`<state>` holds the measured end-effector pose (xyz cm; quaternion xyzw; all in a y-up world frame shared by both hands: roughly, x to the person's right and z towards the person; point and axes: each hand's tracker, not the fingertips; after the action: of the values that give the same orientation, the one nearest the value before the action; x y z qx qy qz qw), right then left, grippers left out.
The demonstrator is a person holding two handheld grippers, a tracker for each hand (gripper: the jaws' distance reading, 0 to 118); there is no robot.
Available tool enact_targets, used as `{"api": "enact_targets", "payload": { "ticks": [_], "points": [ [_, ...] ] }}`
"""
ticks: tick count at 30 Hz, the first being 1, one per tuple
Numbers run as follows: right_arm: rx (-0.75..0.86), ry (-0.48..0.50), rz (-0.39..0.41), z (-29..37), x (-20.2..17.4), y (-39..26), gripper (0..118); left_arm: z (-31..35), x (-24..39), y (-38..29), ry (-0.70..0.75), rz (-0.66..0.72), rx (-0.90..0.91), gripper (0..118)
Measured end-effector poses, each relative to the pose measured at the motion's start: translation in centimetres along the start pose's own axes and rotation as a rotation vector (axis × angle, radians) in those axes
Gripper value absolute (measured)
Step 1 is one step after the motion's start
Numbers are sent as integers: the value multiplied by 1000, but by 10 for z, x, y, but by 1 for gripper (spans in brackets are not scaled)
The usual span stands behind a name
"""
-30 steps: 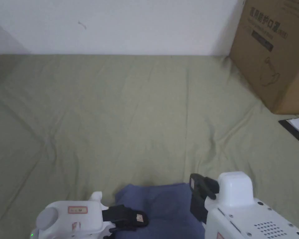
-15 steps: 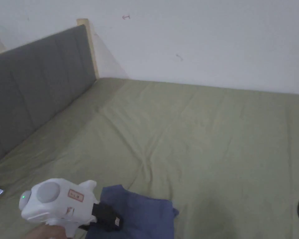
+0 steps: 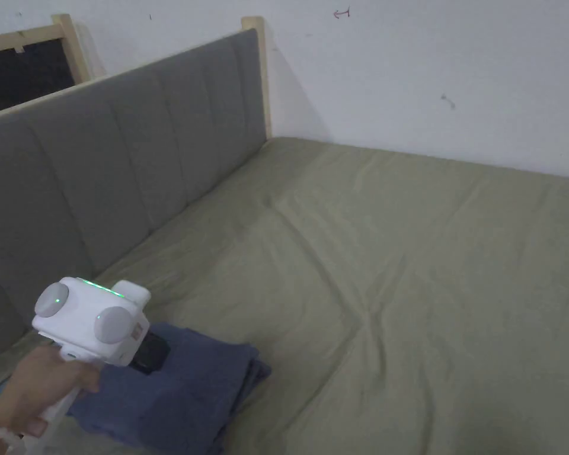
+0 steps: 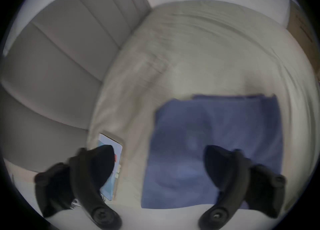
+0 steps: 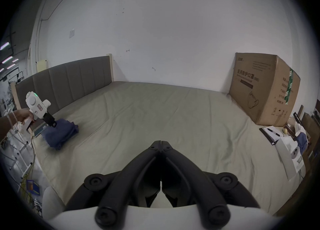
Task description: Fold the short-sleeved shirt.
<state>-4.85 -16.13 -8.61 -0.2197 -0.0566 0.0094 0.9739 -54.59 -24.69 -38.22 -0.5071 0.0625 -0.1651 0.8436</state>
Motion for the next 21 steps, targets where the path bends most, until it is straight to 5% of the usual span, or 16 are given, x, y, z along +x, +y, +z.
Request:
{"api": "enact_targets", "payload": {
  "ticks": [4,7,11,16,21],
  "points": [
    [-13,13,0,-6,-5,1,0,25,-15,-2,-154,245,39,112],
    [-20,17,-21,-1,-2,-1,0,56,-8,-8,-253,295,58,105],
    [-27,6,-43,6,3,2,0,124,31,-25,-243,281,223,7],
    [-19,-22,-50,16,8,12,0,203,93,-52,-358,282,421,0],
    [46,-23,-70,14,4,23,0,291,164,-79,-317,285,640,0]
  ]
}}
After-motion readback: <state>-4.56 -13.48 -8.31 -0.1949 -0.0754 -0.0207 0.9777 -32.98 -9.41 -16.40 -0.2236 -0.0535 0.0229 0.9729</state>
